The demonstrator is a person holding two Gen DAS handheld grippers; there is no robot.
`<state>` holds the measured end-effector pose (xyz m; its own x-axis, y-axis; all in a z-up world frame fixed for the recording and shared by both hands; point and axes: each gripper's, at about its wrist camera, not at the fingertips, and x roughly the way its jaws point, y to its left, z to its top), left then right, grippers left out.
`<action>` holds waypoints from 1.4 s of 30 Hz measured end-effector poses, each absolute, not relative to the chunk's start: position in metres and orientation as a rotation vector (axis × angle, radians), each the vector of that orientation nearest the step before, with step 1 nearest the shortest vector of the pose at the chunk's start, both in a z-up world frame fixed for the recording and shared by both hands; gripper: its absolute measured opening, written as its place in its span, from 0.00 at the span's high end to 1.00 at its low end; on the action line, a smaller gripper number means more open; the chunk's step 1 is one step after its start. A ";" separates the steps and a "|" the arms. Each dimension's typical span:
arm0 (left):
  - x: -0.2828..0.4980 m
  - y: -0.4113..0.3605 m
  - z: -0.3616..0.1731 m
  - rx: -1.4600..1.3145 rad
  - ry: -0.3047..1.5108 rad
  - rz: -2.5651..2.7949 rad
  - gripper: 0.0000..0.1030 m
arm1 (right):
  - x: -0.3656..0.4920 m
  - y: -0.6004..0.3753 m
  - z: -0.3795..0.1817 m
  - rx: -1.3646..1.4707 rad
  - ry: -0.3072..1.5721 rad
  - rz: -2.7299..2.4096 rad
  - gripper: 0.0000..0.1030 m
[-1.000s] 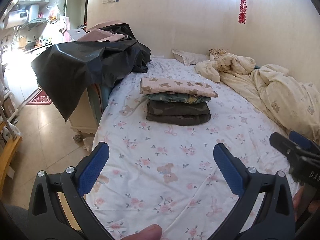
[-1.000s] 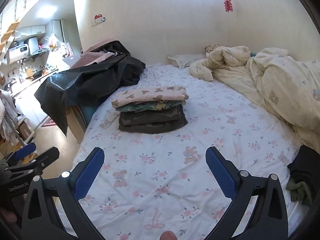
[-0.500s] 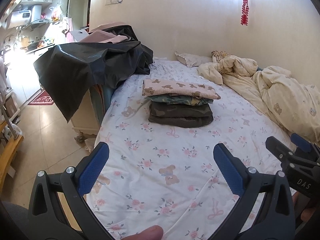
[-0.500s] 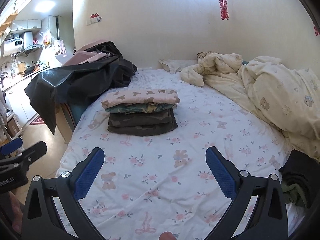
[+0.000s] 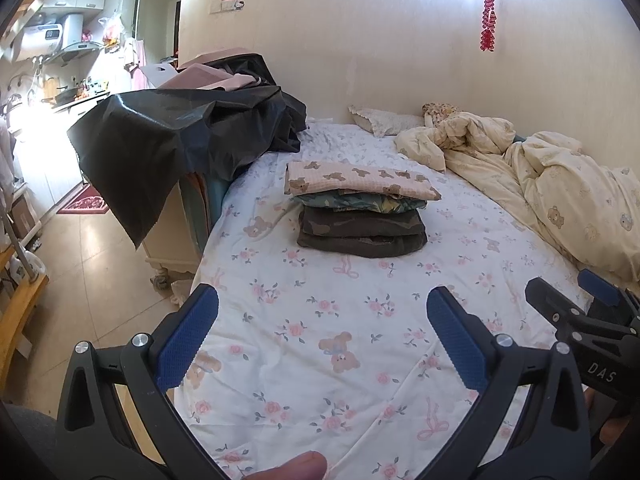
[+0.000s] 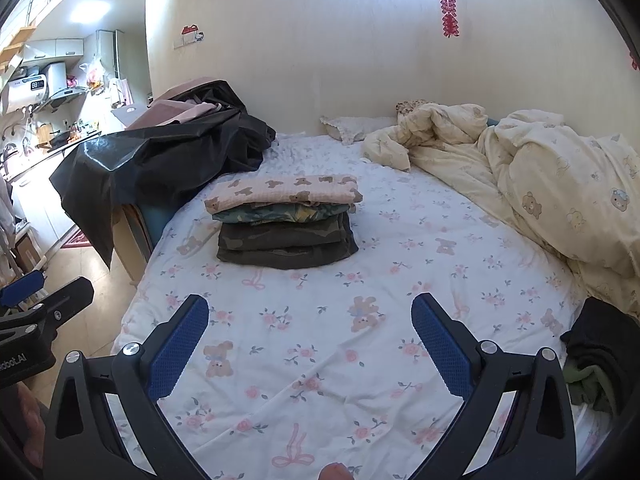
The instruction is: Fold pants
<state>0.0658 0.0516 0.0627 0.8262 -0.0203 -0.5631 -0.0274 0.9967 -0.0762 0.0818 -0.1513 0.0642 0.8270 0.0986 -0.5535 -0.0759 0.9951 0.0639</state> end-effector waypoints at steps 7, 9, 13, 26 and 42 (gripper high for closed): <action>0.065 0.053 0.062 -0.083 0.603 0.005 0.00 | 0.083 -0.151 0.064 0.038 0.590 0.092 0.00; 0.066 0.053 0.062 -0.083 0.605 0.006 0.00 | 0.083 -0.151 0.064 0.036 0.589 0.092 0.00; 0.066 0.053 0.062 -0.080 0.603 0.007 0.00 | 0.084 -0.151 0.063 0.036 0.593 0.094 0.00; 0.065 0.055 0.060 -0.082 0.607 0.008 0.00 | 0.084 -0.152 0.065 0.042 0.590 0.093 0.00; 0.065 0.055 0.060 -0.079 0.606 0.007 0.00 | 0.083 -0.152 0.065 0.042 0.589 0.093 0.00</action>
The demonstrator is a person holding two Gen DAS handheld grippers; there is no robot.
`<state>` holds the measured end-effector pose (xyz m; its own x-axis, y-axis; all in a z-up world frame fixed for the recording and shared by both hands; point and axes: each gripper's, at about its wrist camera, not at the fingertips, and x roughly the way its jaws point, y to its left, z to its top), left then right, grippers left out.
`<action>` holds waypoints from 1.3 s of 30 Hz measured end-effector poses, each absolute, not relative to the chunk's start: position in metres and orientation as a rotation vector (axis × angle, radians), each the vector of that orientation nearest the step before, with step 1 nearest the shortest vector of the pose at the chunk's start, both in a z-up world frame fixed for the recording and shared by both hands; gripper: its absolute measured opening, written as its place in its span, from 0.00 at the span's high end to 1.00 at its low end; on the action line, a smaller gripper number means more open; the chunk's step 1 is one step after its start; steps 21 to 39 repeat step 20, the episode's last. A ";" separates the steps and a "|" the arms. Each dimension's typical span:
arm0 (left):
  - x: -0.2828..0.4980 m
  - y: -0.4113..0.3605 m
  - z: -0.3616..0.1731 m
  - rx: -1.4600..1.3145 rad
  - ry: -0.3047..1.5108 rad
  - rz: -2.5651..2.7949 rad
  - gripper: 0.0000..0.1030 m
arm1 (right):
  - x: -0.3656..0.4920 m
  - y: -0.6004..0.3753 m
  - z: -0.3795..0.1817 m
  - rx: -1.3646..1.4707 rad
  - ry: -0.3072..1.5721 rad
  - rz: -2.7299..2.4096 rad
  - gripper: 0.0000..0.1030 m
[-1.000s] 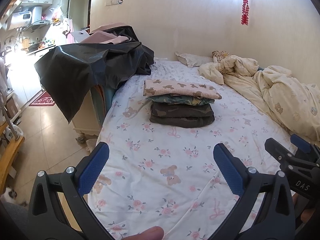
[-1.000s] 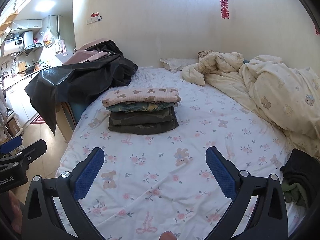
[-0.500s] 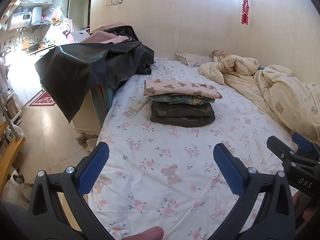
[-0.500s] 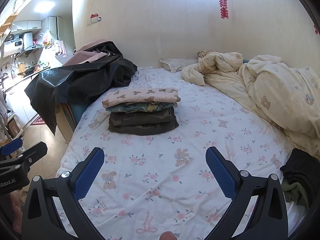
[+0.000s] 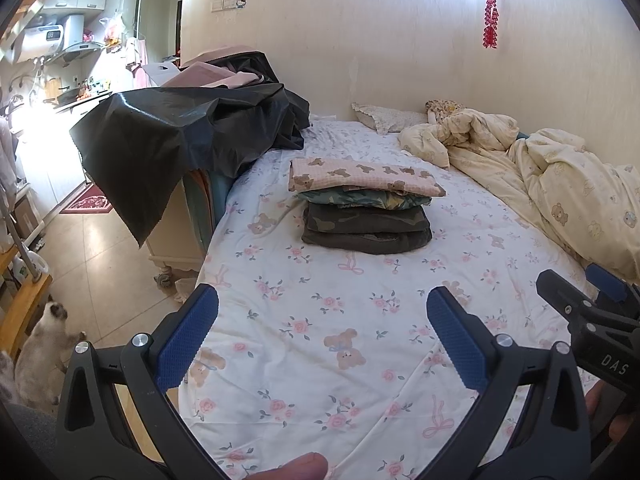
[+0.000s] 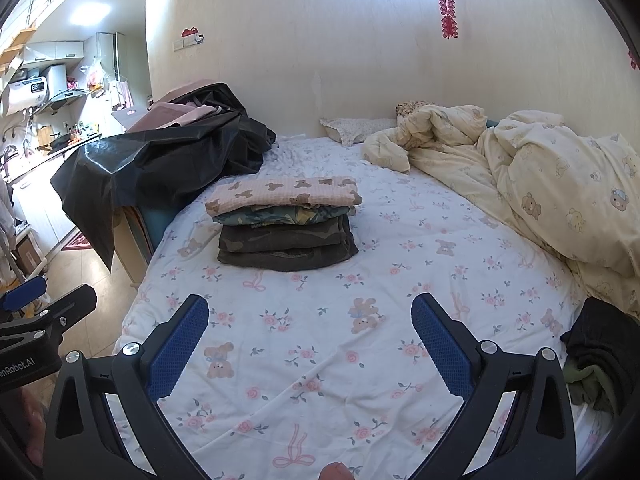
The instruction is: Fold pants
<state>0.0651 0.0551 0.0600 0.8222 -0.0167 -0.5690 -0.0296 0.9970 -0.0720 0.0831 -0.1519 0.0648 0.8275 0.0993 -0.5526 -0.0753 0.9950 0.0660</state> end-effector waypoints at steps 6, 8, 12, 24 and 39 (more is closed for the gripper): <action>0.065 0.055 0.060 -0.079 0.607 0.005 0.00 | 0.083 -0.152 0.065 0.041 0.589 0.092 0.00; 0.065 0.055 0.060 -0.078 0.606 0.006 0.00 | 0.083 -0.152 0.065 0.042 0.590 0.092 0.00; 0.065 0.056 0.060 -0.078 0.607 0.006 0.00 | 0.083 -0.152 0.065 0.042 0.589 0.091 0.00; 0.065 0.066 0.058 -0.084 0.611 0.001 0.00 | 0.082 -0.151 0.067 0.052 0.590 0.093 0.00; 0.065 0.066 0.058 -0.084 0.611 0.001 0.00 | 0.082 -0.151 0.067 0.052 0.590 0.093 0.00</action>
